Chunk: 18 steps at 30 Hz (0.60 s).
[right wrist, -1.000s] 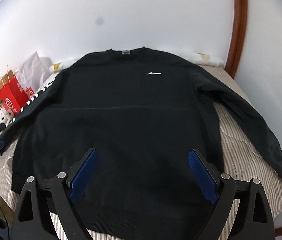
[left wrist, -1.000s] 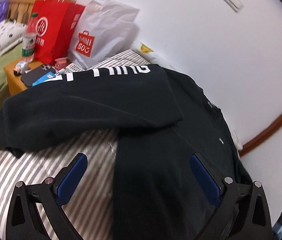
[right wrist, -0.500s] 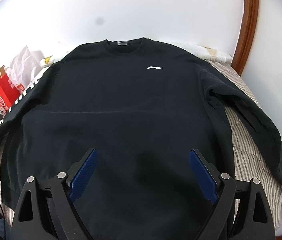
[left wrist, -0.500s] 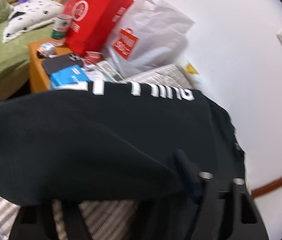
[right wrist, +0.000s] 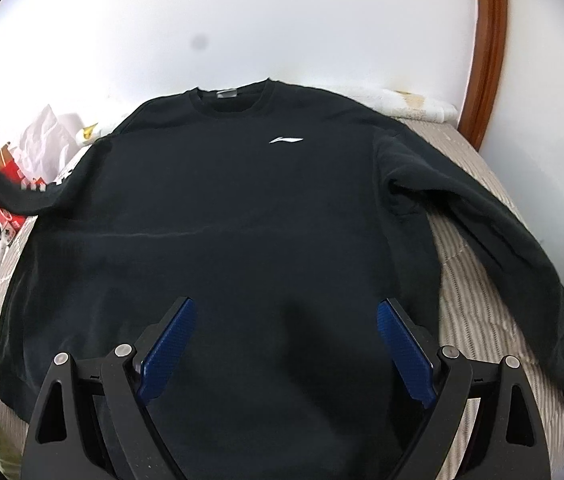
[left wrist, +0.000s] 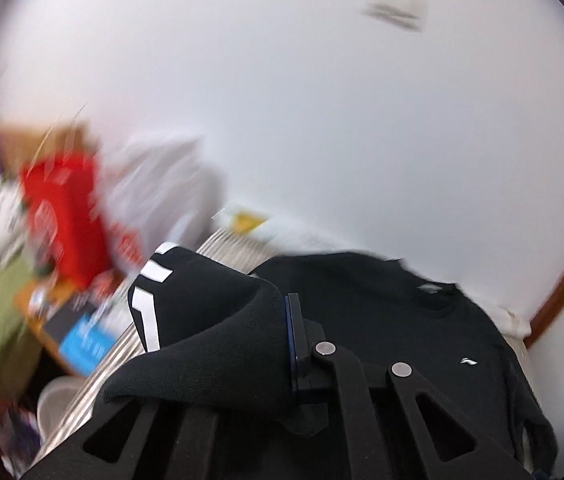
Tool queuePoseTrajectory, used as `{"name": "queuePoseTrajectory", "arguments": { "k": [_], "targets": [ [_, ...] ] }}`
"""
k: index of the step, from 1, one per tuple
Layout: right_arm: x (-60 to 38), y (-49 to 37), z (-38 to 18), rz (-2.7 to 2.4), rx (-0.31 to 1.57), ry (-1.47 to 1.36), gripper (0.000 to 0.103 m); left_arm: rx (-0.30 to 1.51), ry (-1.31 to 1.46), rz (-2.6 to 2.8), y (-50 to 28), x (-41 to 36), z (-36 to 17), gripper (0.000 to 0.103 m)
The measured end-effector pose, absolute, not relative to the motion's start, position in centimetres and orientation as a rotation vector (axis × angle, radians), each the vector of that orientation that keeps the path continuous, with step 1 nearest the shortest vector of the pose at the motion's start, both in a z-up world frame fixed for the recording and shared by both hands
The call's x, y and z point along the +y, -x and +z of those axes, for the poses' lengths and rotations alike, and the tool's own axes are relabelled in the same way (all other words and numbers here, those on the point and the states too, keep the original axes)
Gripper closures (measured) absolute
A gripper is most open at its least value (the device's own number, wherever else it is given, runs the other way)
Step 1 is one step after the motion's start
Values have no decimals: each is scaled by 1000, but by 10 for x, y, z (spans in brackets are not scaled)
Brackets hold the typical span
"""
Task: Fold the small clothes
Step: 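Grasp the lettered sleeve cuff with the left tool and lift it, then fold the lettered sleeve across the sweatshirt body with the left tool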
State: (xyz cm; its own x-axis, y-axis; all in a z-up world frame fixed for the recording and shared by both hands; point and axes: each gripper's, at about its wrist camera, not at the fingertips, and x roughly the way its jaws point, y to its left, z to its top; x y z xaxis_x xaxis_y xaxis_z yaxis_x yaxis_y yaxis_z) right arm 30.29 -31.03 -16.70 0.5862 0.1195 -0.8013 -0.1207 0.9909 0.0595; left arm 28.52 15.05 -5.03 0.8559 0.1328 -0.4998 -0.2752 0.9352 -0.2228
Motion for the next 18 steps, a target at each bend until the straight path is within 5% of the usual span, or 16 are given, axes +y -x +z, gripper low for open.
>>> {"name": "queuePoseTrajectory", "arguments": {
  "k": [6,18],
  "targets": [
    [-332,-304,-164,119,929,5,12,539,194,10,-345,64,-45,97],
    [-382,-302,-180,13,983,-22,12,827,113,-224,-392,-46,-140,93]
  ]
}}
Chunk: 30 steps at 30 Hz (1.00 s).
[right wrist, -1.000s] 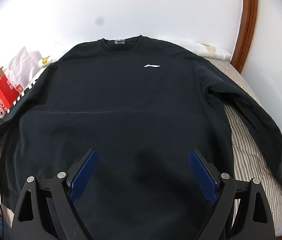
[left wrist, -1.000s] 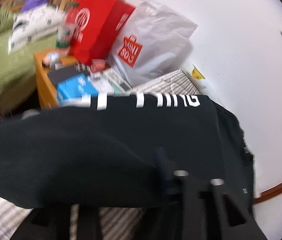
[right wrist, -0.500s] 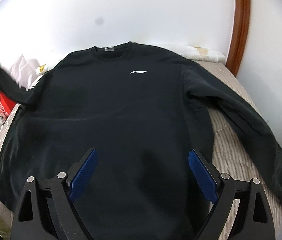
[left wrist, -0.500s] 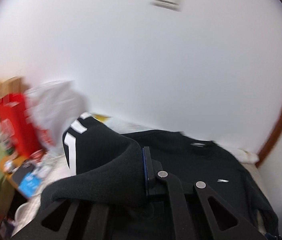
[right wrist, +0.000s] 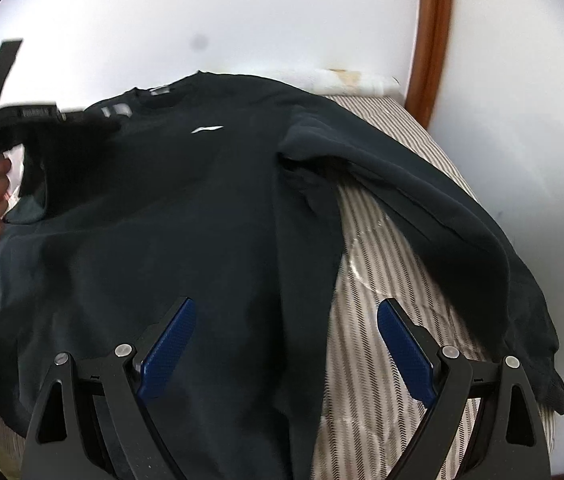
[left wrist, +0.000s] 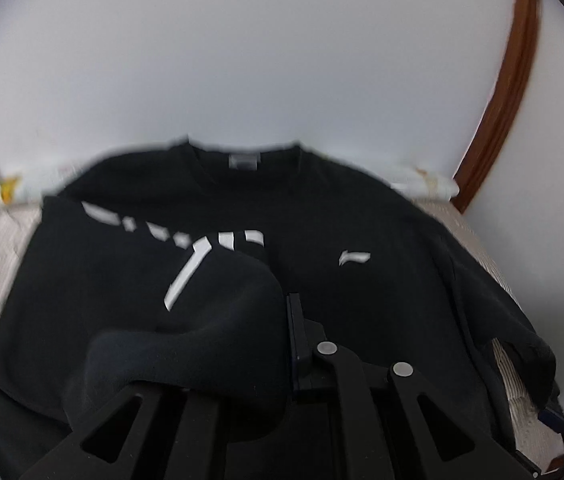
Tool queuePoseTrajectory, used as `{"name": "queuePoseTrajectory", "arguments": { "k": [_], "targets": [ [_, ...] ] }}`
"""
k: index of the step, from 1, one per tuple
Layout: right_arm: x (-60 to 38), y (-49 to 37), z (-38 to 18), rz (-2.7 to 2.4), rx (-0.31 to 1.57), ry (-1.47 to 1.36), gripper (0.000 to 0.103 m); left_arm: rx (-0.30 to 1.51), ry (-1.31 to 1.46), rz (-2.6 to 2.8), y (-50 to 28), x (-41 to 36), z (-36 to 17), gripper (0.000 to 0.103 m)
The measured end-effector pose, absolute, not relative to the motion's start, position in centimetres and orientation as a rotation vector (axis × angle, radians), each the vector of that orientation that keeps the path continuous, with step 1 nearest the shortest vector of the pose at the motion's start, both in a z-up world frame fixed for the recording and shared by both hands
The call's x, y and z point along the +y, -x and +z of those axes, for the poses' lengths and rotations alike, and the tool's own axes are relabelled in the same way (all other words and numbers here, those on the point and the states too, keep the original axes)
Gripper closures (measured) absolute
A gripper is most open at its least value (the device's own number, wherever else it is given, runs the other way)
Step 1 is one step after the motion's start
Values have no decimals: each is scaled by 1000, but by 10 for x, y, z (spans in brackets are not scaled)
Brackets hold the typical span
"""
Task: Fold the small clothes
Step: 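Fold the lettered sleeve across the sweatshirt body with the left tool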
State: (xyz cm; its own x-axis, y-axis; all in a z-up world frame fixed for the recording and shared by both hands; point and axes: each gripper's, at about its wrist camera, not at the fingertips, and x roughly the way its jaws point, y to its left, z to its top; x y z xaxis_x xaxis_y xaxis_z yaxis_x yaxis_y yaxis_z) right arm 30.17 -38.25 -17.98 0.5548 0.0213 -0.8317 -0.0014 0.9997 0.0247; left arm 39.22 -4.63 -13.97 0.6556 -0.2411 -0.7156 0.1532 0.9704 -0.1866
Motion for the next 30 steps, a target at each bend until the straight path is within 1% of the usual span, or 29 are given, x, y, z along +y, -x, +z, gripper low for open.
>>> {"name": "queuePoseTrajectory", "arguments": {
  "k": [1,2,3,4,5,6,7,8,12,17,22,30],
  "targets": [
    [-384,-303,-180,12,984,-27,12,852,130,-232,-392,-45,-144,88],
    [-384,-305,-180,11,985,-33,12,863,135,-236,-392,-46,-144,78],
    [-383,-306,-180,13,983,-35,12,870,139,-248,-389,-45,-143,73],
    [-380,-307,-179,17,981,-33,12,865,142,-260,-385,-45,-141,60],
    [-377,-309,-178,24,978,-30,12,846,151,-280,-377,-40,-135,37],
    [-372,-311,-176,37,974,-23,12,828,162,-291,-372,-35,-131,25],
    [-365,-315,-173,50,969,-12,12,804,177,-301,-366,-30,-125,17],
    [-357,-317,-169,64,960,5,12,773,199,-323,-356,-22,-119,17],
    [-327,-328,-152,114,910,43,12,743,225,-374,-327,11,-104,17],
    [-273,-347,-132,218,869,45,12,714,174,-177,-306,71,-103,15],
    [-203,-368,-132,343,846,106,13,768,124,87,-317,135,-133,15],
    [-95,-395,-168,492,876,272,13,874,123,196,-350,165,-187,16]
  ]
}}
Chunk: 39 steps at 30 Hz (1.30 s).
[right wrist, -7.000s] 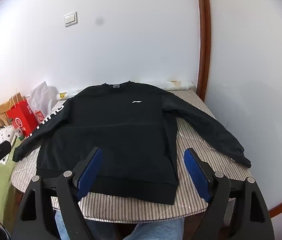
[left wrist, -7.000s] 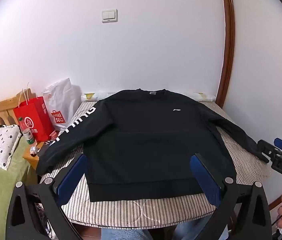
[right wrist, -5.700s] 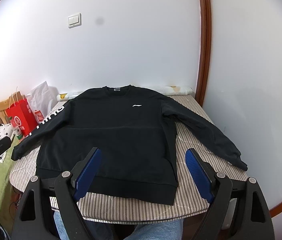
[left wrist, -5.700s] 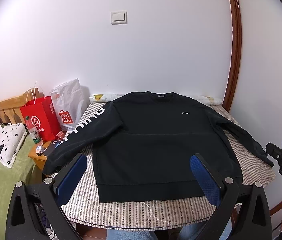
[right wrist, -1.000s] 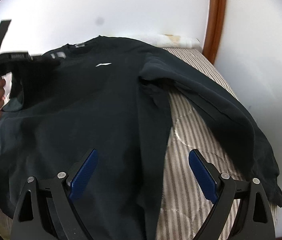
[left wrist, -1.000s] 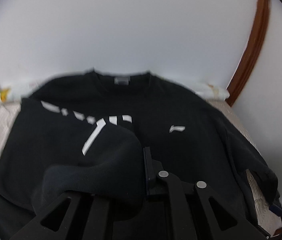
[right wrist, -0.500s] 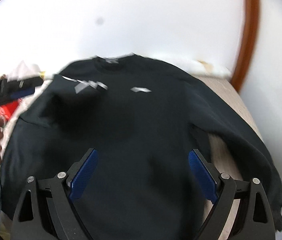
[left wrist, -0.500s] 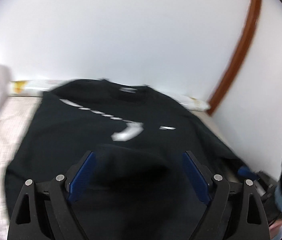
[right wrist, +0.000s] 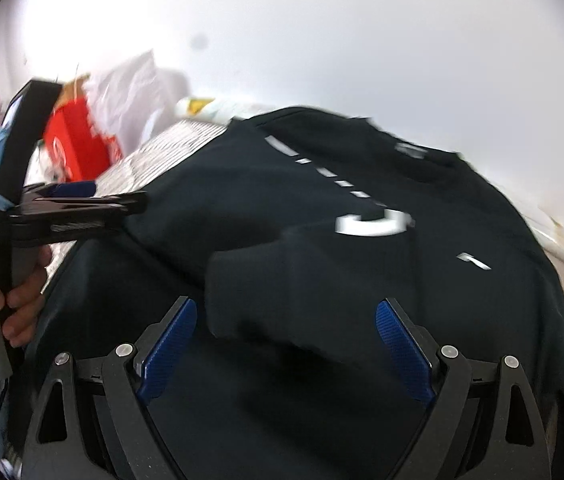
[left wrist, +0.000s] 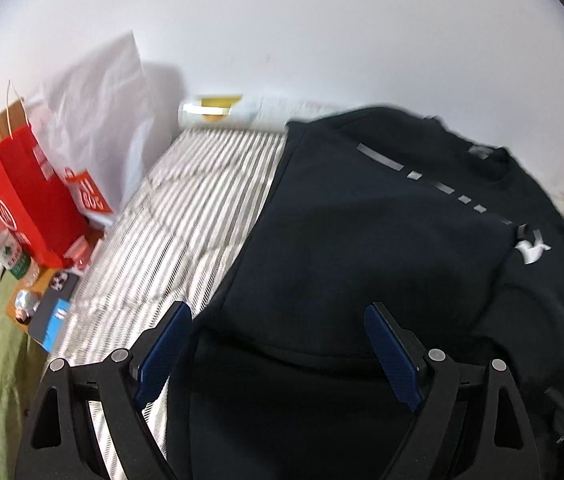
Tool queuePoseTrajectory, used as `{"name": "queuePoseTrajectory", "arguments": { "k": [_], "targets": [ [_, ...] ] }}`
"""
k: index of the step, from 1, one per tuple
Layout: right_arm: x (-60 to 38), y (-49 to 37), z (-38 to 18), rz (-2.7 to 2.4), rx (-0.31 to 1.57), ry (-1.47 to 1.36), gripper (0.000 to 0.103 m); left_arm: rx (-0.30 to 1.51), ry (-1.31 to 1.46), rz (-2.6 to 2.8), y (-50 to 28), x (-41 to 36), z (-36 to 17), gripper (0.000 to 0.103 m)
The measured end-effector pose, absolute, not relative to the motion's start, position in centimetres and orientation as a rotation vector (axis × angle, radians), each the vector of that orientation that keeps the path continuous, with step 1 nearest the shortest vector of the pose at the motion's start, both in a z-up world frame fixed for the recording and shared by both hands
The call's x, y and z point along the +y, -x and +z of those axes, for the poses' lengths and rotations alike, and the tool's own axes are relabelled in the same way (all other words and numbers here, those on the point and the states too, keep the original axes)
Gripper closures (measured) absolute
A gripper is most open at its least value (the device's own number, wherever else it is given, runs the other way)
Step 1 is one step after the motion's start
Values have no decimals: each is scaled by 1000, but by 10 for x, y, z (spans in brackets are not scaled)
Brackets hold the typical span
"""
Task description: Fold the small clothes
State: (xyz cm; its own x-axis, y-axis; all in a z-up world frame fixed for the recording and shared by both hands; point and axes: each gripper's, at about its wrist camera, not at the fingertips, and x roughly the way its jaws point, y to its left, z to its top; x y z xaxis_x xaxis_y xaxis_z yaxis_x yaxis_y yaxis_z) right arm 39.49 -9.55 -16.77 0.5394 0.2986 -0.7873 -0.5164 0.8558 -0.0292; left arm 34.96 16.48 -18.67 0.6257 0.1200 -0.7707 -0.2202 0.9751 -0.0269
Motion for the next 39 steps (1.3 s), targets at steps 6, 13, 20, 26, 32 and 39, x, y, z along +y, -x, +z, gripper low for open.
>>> {"name": "queuePoseTrajectory", "arguments": {
  "k": [6,13,20,26,32,39],
  "targets": [
    [-59,-422,-216,424,933,402,34,886,74,204,-357,163,-207,16],
    [-104,-434,-196,446,875,277,86,882,83,200,-358,165,-214,15],
    [-237,-448,-156,206,804,80,86,887,104,194,-358,168,-214,14],
    [-339,-451,-171,-77,869,32,78,893,129,187,-358,171,-216,13],
    [-345,-439,-153,-45,804,2,62,891,128,188,-358,171,-216,13],
    [-284,-455,-195,74,867,134,58,892,132,187,-359,172,-216,13]
  ]
}}
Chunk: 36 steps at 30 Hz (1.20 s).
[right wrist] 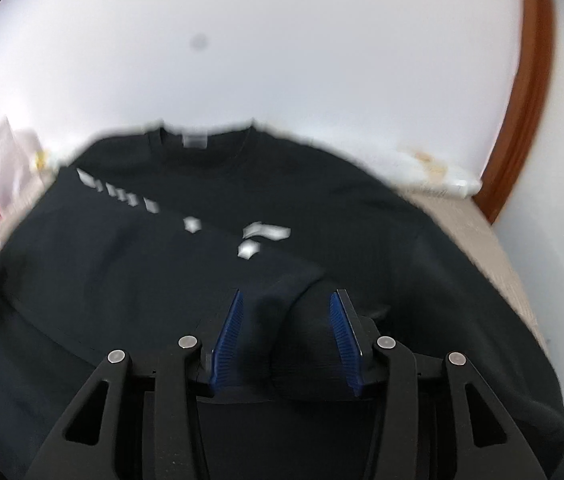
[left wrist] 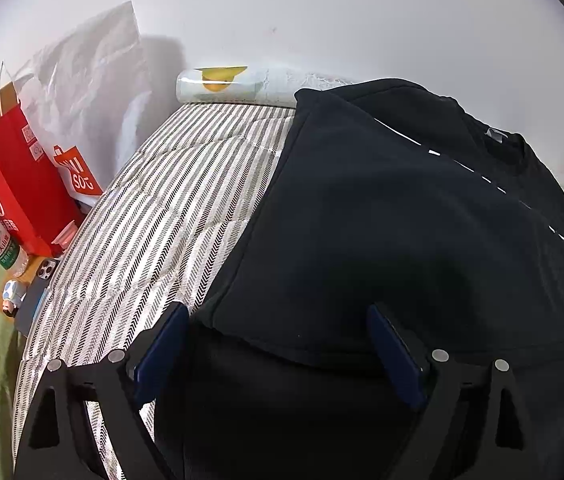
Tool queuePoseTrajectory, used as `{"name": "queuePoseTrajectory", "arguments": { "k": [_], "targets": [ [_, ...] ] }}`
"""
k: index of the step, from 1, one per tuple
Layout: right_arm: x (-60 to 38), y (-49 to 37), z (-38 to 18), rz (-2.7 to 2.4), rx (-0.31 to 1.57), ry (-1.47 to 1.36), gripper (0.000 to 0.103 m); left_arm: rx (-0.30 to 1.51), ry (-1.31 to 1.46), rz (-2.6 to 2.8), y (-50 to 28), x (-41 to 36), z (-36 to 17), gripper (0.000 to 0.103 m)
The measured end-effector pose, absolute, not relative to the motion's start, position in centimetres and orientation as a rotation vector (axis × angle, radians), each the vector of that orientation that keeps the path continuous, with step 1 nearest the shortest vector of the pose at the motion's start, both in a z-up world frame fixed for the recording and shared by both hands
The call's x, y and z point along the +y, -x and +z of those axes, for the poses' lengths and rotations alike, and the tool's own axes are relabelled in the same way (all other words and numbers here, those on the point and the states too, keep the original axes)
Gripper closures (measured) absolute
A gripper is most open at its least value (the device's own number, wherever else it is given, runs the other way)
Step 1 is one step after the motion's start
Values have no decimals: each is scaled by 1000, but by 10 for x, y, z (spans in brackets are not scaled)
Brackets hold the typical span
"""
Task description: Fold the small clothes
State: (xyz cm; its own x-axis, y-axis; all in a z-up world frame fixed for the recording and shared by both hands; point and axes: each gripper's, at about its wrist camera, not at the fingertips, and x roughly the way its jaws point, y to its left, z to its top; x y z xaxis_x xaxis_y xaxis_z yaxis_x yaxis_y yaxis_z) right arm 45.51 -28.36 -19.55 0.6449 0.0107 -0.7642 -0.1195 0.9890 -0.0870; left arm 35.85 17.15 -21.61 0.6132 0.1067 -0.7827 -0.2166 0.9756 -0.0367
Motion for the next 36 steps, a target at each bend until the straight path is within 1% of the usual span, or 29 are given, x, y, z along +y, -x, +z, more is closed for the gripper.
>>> {"name": "queuePoseTrajectory", "arguments": {
  "k": [4,6,11,17,20,23,25,26,27,28,29,30,33,36],
  "targets": [
    [-296,-470,-230,0,980,95,61,893,135,188,-358,171,-216,13],
    [-302,-468,-231,3,967,61,61,892,135,187,-359,171,-215,13],
    [-298,-468,-233,-10,971,99,60,887,138,187,-358,172,-214,13],
    [-307,-449,-206,-6,956,52,60,864,115,176,-355,167,-210,14],
    [-321,-425,-183,-22,922,3,60,844,108,178,-352,164,-205,15],
    [-352,-392,-161,-98,875,-22,59,837,157,153,-345,163,-192,16],
    [-374,-370,-150,-156,848,-4,54,829,178,124,-337,158,-178,16],
    [-390,-357,-145,-185,842,6,50,824,182,98,-331,154,-170,16],
    [-407,-344,-141,-213,840,12,43,818,180,78,-326,149,-163,16],
    [-420,-335,-140,-234,838,14,33,812,175,65,-321,144,-158,15],
    [-435,-324,-140,-261,835,15,30,802,160,46,-313,135,-151,15],
    [-451,-312,-141,-293,833,17,28,797,153,37,-308,128,-147,14],
    [-494,-279,-153,-377,856,34,27,796,151,6,-294,108,-139,14],
    [-531,-255,-179,-429,910,5,27,816,177,-5,-286,97,-139,14]
  ]
}}
